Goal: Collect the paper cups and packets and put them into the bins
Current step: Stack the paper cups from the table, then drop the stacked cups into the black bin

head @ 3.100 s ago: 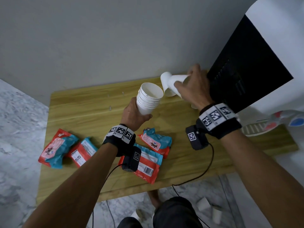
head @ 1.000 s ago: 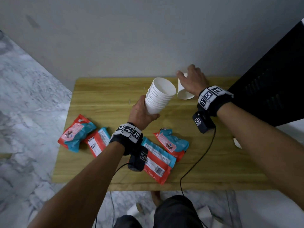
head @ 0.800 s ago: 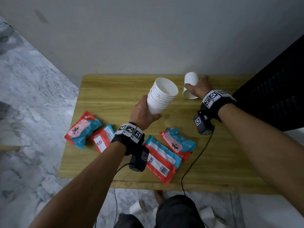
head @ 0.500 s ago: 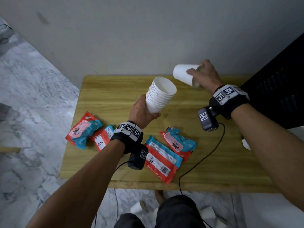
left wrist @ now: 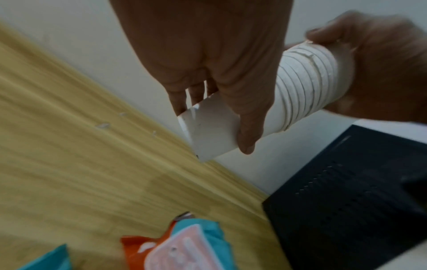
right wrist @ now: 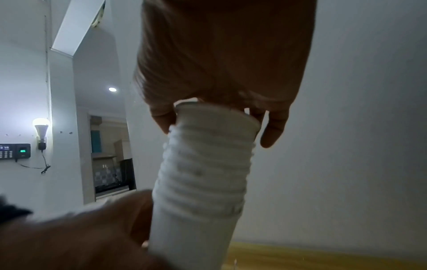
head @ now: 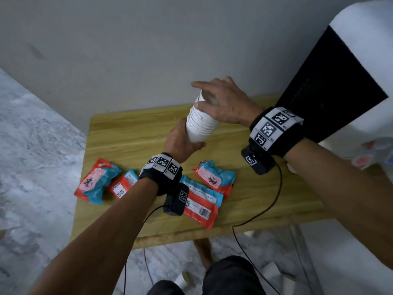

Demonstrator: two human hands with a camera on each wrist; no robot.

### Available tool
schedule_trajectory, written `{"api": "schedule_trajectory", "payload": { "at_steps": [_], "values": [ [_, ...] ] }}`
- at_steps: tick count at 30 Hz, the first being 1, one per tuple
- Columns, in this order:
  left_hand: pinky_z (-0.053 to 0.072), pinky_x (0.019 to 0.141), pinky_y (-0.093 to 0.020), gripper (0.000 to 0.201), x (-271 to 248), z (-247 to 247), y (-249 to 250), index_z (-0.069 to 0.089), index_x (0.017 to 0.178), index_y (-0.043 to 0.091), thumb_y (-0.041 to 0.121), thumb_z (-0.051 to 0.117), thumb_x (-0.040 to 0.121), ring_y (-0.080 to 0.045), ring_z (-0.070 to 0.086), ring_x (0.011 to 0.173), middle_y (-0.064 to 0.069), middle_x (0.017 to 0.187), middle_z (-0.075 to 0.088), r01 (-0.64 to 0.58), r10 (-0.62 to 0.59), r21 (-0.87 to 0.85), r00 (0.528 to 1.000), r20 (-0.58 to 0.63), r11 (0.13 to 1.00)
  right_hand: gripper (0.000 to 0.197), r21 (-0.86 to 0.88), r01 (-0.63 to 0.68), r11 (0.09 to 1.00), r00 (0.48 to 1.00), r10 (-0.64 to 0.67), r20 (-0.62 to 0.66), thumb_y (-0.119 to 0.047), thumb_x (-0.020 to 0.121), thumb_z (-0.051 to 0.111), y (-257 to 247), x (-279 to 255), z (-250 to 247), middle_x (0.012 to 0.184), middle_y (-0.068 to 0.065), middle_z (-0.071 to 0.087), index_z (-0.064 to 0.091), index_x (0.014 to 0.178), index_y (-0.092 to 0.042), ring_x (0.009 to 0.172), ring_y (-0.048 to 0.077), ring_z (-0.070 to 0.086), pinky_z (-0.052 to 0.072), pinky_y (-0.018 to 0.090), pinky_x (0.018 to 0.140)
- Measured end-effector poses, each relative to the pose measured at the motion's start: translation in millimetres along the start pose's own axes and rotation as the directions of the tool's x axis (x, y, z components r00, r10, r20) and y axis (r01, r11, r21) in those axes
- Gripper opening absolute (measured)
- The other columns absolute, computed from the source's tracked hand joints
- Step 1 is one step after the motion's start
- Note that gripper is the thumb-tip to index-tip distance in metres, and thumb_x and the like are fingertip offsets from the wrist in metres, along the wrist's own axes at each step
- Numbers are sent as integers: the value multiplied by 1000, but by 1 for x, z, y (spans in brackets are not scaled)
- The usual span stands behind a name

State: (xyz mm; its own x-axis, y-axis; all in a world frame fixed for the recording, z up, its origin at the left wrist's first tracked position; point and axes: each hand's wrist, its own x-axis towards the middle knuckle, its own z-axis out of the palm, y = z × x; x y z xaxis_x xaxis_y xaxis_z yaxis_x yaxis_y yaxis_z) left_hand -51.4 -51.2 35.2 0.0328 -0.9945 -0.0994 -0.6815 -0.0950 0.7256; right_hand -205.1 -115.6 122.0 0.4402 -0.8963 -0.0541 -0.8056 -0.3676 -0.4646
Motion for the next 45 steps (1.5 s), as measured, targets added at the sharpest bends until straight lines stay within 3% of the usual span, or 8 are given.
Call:
{"api": "schedule_trajectory", "payload": {
  "at_steps": [9,15,18,20,25,30,35,45],
  "values": [
    [49,80,-35,74,-57,-4,30,48,123,13,28,86,60,-26,61,100,-7,115,65,-173,178,-49,977,114,984,90,107,-137,985,989,143,-49,-56,77,68,-25,-104,-1,145,14,38,23,151,-31,134,30,39,36,45,110],
    [53,82,-39,84,-126,-4,49,51,126,16,34,86,53,-22,62,100,-4,116,63,-335,374,-202,905,204,920,82,292,-245,924,921,316,-226,-44,82,71,-45,-214,-6,153,4,37,30,150,-23,138,17,38,29,21,104],
    [47,80,-20,88,-171,7,54,52,128,12,36,87,51,-13,56,100,-3,116,61,-361,428,-265,863,269,894,78,390,-304,869,861,426,-278,-46,81,71,-58,-278,7,146,0,45,35,148,-25,128,13,46,37,24,103],
    [41,73,-6,82,-204,20,57,51,128,9,26,89,57,-10,52,100,-3,117,59,-353,449,-311,828,335,882,76,462,-350,815,805,514,-296,-48,80,72,-62,-324,19,140,-1,49,39,145,-27,122,11,49,40,28,104],
    [47,85,-30,77,-284,69,68,55,123,19,37,87,56,-17,57,104,0,116,61,-312,457,-344,721,522,885,70,673,-397,624,628,720,-297,-35,82,73,-61,-445,50,139,2,48,42,143,-20,126,16,48,43,31,102],
    [44,64,-8,57,-363,122,87,60,117,13,31,83,68,-9,58,89,2,104,63,-218,456,-414,605,653,884,59,813,-380,442,418,866,-275,-32,85,71,-60,-565,76,119,-2,55,47,138,-22,102,13,58,55,33,79],
    [58,72,-33,76,-440,188,104,64,110,12,59,82,53,-16,67,86,-5,101,69,-47,395,-432,501,770,900,52,921,-276,275,205,953,-223,-35,84,71,-58,-682,110,113,1,58,51,131,-25,90,18,62,57,35,66],
    [56,79,-38,48,-615,356,120,64,104,5,37,78,70,-22,67,87,-13,97,70,19,266,-287,317,910,958,51,999,30,-21,-166,986,26,-28,85,71,-16,-904,235,110,3,63,53,132,-21,95,21,64,58,42,83]
  ]
}}
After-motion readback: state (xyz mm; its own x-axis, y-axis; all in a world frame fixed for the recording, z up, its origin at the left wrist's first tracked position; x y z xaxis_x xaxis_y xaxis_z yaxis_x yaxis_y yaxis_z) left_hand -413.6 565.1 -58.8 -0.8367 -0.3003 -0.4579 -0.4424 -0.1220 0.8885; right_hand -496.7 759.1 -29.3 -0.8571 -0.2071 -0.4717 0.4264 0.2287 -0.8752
